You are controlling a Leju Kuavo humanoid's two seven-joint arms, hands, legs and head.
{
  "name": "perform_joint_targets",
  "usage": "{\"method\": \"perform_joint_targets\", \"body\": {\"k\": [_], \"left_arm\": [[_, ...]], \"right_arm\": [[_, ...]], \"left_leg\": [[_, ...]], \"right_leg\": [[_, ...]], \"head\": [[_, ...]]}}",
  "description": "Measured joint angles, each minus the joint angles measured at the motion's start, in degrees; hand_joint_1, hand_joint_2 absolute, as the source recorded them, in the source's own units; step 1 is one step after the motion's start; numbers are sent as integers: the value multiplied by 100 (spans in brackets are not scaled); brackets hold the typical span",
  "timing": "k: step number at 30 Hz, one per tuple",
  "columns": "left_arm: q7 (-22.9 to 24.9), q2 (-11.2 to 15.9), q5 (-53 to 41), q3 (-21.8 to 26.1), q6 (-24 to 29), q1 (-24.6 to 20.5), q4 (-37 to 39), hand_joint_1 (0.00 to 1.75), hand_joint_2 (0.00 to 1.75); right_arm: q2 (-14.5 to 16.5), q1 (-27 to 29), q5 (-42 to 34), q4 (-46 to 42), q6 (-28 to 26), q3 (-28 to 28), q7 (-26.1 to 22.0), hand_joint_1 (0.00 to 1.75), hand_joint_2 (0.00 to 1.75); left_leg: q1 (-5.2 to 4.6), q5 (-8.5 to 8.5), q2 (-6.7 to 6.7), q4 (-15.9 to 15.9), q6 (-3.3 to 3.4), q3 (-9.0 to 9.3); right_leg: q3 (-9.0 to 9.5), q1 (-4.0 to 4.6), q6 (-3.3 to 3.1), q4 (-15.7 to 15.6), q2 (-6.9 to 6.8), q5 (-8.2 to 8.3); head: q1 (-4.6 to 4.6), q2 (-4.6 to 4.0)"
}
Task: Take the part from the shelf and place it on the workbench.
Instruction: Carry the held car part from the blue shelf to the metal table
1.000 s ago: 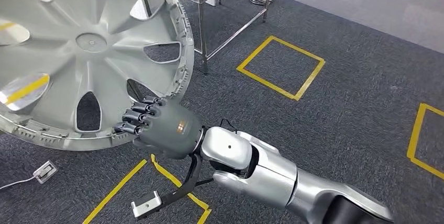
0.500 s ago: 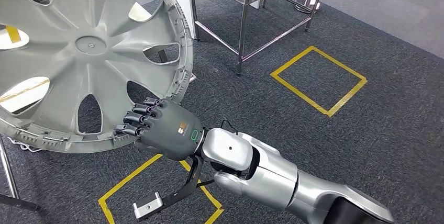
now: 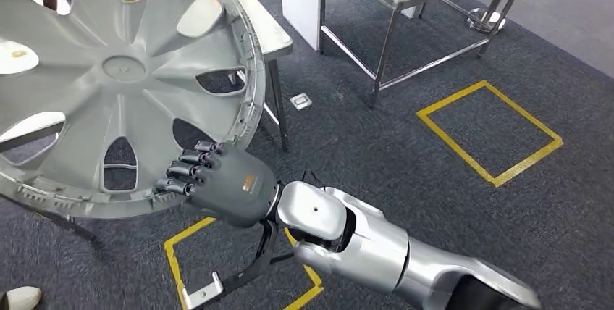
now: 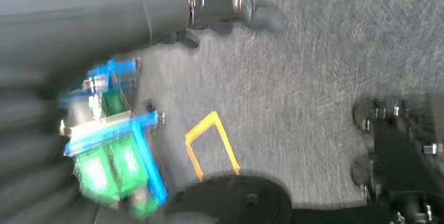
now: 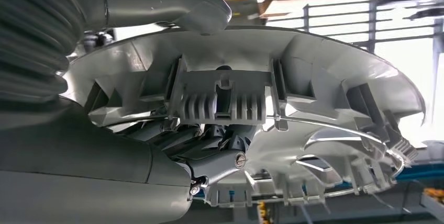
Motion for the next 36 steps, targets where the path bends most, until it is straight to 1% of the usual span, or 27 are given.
{"method": "perform_joint_targets", "body": {"k": [1, 2, 3, 5, 6, 7, 8, 9, 10, 12, 13, 14, 16, 17, 18, 19, 20, 21, 22, 23, 24, 25, 27, 29, 31, 33, 36], "left_arm": [[-2, 0, -11, 0, -1, 7, 2, 0, 175], [-2, -3, -22, 0, -4, 11, 3, 0, 175], [1, -6, -29, 0, -7, 10, 4, 0, 175], [4, -10, -34, 0, -13, -6, 5, 0, 175], [1, -9, -35, 0, -15, -13, 5, 0, 175], [-6, -9, -36, 1, -17, -16, 6, 0, 175], [-11, -9, -36, 1, -19, -13, 7, 0, 175], [-16, -9, -36, 2, -19, -9, 8, 0, 175], [-12, -9, -36, 2, -20, -6, 9, 0, 175], [-4, -16, -36, 3, -20, -8, 8, 0, 175], [-1, -21, -36, 3, -21, -11, 7, 0, 175], [-1, -26, -36, 4, -22, -11, 7, 0, 175], [-2, -28, -36, 8, -23, 2, 8, 0, 175], [-2, -26, -36, 13, -24, 15, 10, 0, 175], [-1, -25, -36, 18, -25, 24, 11, 0, 175], [1, -24, -36, 23, -25, 26, 12, 0, 175], [2, -25, -37, 27, -26, 23, 13, 0, 175], [1, -27, -38, 28, -26, 16, 12, 0, 175], [0, -26, -42, 29, -26, 10, 11, 0, 175], [-1, -23, -49, 30, -24, 9, 10, 0, 175], [1, -20, -59, 31, -22, 10, 10, 0, 175], [5, -16, -76, 32, -21, 11, 10, 0, 175], [11, -15, -107, 33, -20, 7, 9, 0, 175], [-4, -22, -119, 33, -20, 0, 8, 0, 175], [-16, -32, -124, 33, -20, 1, 9, 0, 175], [-5, -37, -131, 33, -20, 2, 9, 0, 175], [1, -37, -134, 35, -20, -3, 9, 0, 175]], "right_arm": [[0, 0, 1, -3, -3, 0, -2, 175, 175], [0, 1, 3, -7, -4, 0, -1, 175, 175], [-1, 2, 5, -13, -4, 0, -1, 175, 175], [-16, 22, 10, -23, -5, 0, 3, 175, 175], [-28, 45, 15, -25, -5, 0, 2, 175, 175], [-40, 73, 20, -25, -5, 0, 2, 175, 175], [-50, 96, 26, -25, -5, 0, 1, 175, 175], [-56, 111, 30, -25, -4, 0, 1, 175, 175], [-60, 116, 34, -25, -3, 0, 2, 175, 175], [-63, 115, 42, -28, -1, -2, 5, 175, 175], [-64, 113, 44, -30, 1, -4, 4, 175, 175], [-66, 110, 46, -31, 3, -6, 4, 175, 175], [-66, 103, 54, -31, 10, -9, 2, 175, 175], [-62, 99, 57, -31, 14, -9, 4, 175, 175], [-56, 91, 58, -32, 16, -10, 7, 175, 175], [-50, 83, 58, -32, 14, -13, 16, 175, 175], [-48, 80, 63, -31, 10, -20, 28, 175, 175], [-49, 83, 76, -31, -1, -28, 45, 175, 175], [-51, 92, 95, -30, -16, -34, 61, 175, 175], [-52, 100, 114, -29, -35, -39, 71, 175, 175], [-52, 105, 132, -29, -53, -39, 79, 175, 175], [-52, 105, 144, -29, -71, -39, 81, 175, 175], [-52, 101, 162, -29, -95, -40, 87, 175, 175], [-54, 98, 174, -28, -116, -45, 96, 175, 175], [-59, 96, 179, -27, -132, -51, 98, 175, 175], [-66, 94, 179, -27, -137, -54, 96, 175, 175], [-72, 84, 181, -26, -139, -55, 97, 175, 175]], "left_leg": [[3, 10, -73, 4, 41, -14], [10, 22, -139, 1, 77, -23], [23, 38, -203, -5, 108, -31], [41, 65, -335, -9, 152, -58], [42, 76, -411, -8, 165, -74], [39, 85, -495, -7, 172, -88], [36, 93, -580, -4, 172, -98], [32, 101, -664, -2, 166, -103], [30, 111, -750, 0, 154, -105], [34, 137, -912, 1, 116, -118], [44, 156, -980, 0, 85, -135], [60, 175, -1033, -4, 52, -155], [83, 214, -1127, -30, -29, -186], [79, 216, -1081, -25, -56, -205], [64, 164, -956, 37, -79, -242], [49, 47, -785, 202, -94, -321], [44, -125, -590, 482, -102, -445], [45, -322, -467, 843, -118, -598], [53, -471, -412, 1189, -137, -737], [58, -530, -384, 1400, -154, -806], [64, -488, -370, 1414, -170, -773], [71, -359, -359, 1208, -182, -627], [72, -106, -321, 490, -189, -185], [70, -42, -303, 69, -125, 47], [71, -47, -315, 31, -57, 41], [61, -38, -318, 29, -30, 31], [44, -33, -316, 30, 22, 20]], "right_leg": [[6, -2, 27, 2, -43, -11], [3, -18, 62, 41, 15, -52], [-35, -40, 99, 160, 152, -147], [-292, -85, 162, 763, 539, -500], [-479, -95, 177, 1162, 651, -682], [-638, -99, 182, 1488, 702, -795], [-713, -100, 174, 1631, 721, -799], [-681, -98, 154, 1551, 737, -694], [-538, -94, 121, 1248, 787, -500], [-158, -86, 36, 443, 1040, -144], [-31, -78, 8, 165, 1142, -48], [20, -67, -6, 35, 1199, -24], [21, -53, -17, -1, 1113, -6], [32, -63, -31, -34, 1055, 18], [45, -79, -54, -71, 999, 45], [56, -98, -76, -106, 940, 72], [58, -100, -89, -120, 886, 86], [49, -99, -101, -121, 837, 89], [38, -97, -103, -118, 785, 90], [29, -96, -102, -114, 739, 91], [23, -100, -99, -107, 699, 90], [20, -107, -89, -95, 668, 86], [6, -108, -41, -42, 624, 58], [-34, -79, 9, 19, 604, 29], [-63, -49, -50, 36, 606, 40], [-62, -40, -135, 19, 608, 64], [-56, -46, -124, -18, 607, 90]], "head": [[3, 0], [5, 0], [10, 0], [20, 0], [23, 0], [23, 0], [24, 0], [24, 0], [26, 0], [22, 0], [22, 0], [20, 0], [24, 0], [26, 0], [8, 0], [-10, 0], [-28, 0], [-48, 0], [-49, 0], [-49, 0], [-49, 0], [-49, 0], [-55, 0], [-59, 0], [-50, 0], [-43, 0], [-38, 0]]}}
